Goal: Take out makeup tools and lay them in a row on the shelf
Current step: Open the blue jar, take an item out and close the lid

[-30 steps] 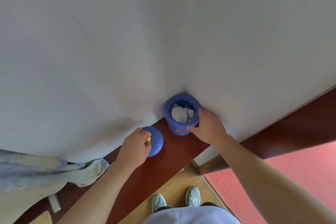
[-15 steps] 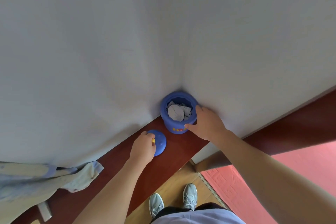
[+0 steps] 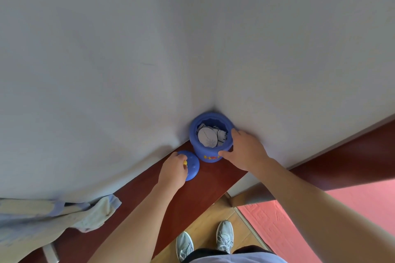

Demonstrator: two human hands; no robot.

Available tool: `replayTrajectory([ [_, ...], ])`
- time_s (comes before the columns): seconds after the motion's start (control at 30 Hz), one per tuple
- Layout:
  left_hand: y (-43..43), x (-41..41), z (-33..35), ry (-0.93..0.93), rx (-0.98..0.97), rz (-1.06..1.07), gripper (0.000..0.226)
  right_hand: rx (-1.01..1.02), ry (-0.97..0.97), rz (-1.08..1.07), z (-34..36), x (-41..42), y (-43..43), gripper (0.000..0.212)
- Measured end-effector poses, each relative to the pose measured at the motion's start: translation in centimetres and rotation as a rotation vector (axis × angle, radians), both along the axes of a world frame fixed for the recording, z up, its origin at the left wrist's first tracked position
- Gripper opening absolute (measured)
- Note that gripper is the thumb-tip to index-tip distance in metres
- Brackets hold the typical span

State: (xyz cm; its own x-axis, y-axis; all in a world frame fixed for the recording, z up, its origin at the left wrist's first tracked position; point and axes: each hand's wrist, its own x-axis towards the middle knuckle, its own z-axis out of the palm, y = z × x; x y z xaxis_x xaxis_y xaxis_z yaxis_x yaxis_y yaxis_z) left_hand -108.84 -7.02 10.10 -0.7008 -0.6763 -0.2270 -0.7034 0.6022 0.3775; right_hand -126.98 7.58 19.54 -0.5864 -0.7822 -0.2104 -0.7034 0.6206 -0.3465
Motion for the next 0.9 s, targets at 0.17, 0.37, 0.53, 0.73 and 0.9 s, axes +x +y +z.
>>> replayTrajectory([
  [0.17,-0.3,0.3,0.8,-0.010,0.035,-0.054,0.034,0.016,0.015,0.008,-0.1,-0.1,0.0,0.086],
  [0.37,-1.0,-0.6,7.0,0.172,-0.069,-0.083,0.031,-0.001,0.042,0.018,0.0,0.0,0.2,0.068],
  [0.53,-1.8,-5.4,12.4,0.243,-0.112,-0.286,0.037,0.000,0.063,0.034,0.1,0.0,0.3,0.071],
  [0.73,-1.8,-10.6,11.8,-0.179,-0.228,-0.580,0.022,-0.028,0.069,0.043,-0.1,0.0,0.5,0.075],
  [0.9,-1.3,-12.8,11.2,-0.316,-0.310,-0.631,0.025,-0.046,0.077,0.039,-0.3,-0.2,0.5,0.071],
])
